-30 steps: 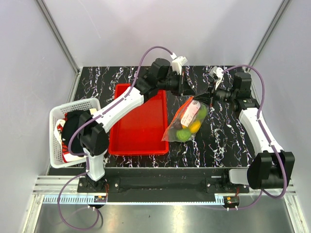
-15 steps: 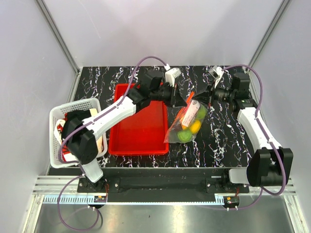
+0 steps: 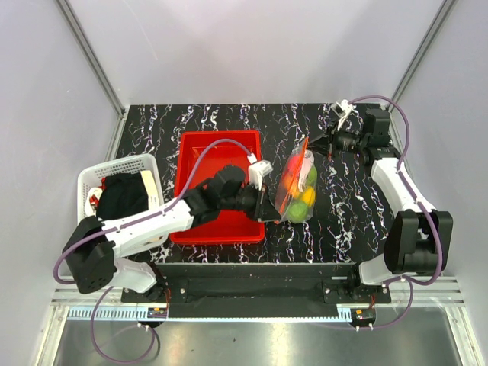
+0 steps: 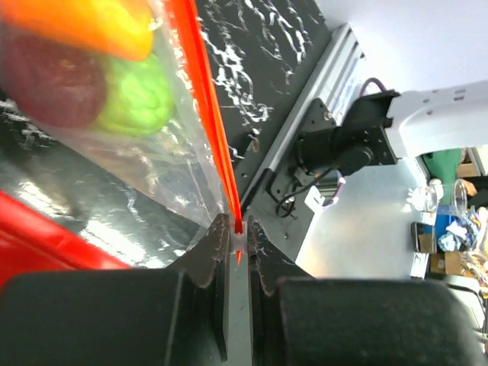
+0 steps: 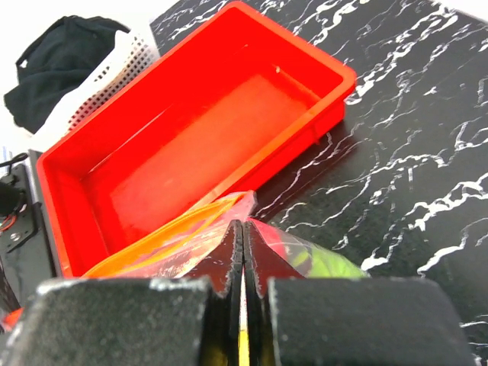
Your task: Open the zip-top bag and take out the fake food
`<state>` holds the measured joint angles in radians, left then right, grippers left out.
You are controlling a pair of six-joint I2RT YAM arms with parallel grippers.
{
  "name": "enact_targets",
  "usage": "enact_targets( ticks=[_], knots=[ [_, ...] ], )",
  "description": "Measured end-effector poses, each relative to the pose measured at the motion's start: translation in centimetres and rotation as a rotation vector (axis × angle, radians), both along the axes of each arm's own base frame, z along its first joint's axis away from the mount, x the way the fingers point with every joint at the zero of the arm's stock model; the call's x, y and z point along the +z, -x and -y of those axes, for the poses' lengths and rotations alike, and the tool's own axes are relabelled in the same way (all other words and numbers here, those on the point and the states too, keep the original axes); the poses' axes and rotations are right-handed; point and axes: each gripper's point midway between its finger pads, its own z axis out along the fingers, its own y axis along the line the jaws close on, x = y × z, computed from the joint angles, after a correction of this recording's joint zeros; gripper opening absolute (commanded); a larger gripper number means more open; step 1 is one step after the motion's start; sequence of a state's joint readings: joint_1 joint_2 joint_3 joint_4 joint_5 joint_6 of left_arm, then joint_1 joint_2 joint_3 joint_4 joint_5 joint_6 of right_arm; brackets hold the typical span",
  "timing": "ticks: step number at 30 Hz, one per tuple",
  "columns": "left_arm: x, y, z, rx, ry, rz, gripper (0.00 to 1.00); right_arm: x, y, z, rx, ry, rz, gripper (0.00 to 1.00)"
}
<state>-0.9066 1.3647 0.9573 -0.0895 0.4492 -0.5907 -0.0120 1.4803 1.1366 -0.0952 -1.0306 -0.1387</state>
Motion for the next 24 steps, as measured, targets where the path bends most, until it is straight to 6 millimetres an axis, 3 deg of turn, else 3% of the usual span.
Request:
enact_targets(
  ticks=[2,3,4,8,12,19,21,24],
  knots=[
    [-0.2,0.9,0.5,0.004,0.017,0.004,0.10,-0.1,0.2,-0.2,0.010,-0.004,-0.008,0.00],
    [-0.3,1.1,0.6,0.008,0.022,0.003,0.19,-0.1,0.3,-0.3,0.017,-0.007,-0.010,0.00],
    [-0.3,1.2,0.7,0.012,0.025,0.003,0.38,-0.1,0.4,-0.4,0.021,-0.009,-0.010,0.00],
    [-0.4,1.3,0.6,0.018,-0.003,-0.005,0.67,0.2,0.0,-0.1,0.017,-0.002,0.024,0.00],
    [1.5,-0.3,0.7,0.041,-0.015,0.015,0.73,0.4,-0.2,0.1,0.023,0.003,0.052,0.00],
    [7.7,-9.2,-0.7,0.202,0.042,0.128,0.68,0.6,0.3,-0.2,0.065,-0.005,0.070,0.00],
    [8.4,-10.9,-0.7,0.218,0.038,0.145,0.68,0.7,0.4,-0.2,0.069,-0.006,0.072,0.00],
    [7.8,-11.9,0.0,0.213,0.014,0.143,0.65,0.7,0.4,-0.2,0.075,-0.007,0.075,0.00]
  ],
)
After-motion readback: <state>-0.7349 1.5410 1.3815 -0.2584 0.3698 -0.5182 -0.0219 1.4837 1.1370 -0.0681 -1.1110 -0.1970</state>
